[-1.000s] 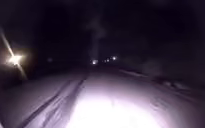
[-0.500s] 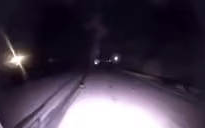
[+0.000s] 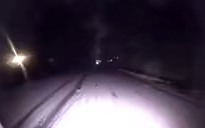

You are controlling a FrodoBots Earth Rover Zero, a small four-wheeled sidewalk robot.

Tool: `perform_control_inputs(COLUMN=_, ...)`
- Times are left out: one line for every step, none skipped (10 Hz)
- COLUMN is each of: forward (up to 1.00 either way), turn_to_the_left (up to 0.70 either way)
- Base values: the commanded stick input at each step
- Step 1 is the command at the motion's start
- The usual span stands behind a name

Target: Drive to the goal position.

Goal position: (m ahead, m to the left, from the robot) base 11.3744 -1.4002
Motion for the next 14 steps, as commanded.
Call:
perform_control_inputs(forward=1.0, turn_to_the_left=0.0)
perform_control_inputs(forward=1.0, turn_to_the_left=0.0)
perform_control_inputs(forward=1.0, turn_to_the_left=0.0)
perform_control_inputs(forward=1.0, turn_to_the_left=0.0)
perform_control_inputs(forward=1.0, turn_to_the_left=0.0)
perform_control_inputs(forward=1.0, turn_to_the_left=0.0)
perform_control_inputs(forward=1.0, turn_to_the_left=0.0)
perform_control_inputs(forward=1.0, turn_to_the_left=0.0)
perform_control_inputs(forward=1.0, turn_to_the_left=0.0)
perform_control_inputs(forward=1.0, turn_to_the_left=0.0)
perform_control_inputs(forward=1.0, turn_to_the_left=0.0)
perform_control_inputs(forward=1.0, turn_to_the_left=0.0)
perform_control_inputs(forward=1.0, turn_to_the_left=0.0)
perform_control_inputs(forward=1.0, turn_to_the_left=0.0)
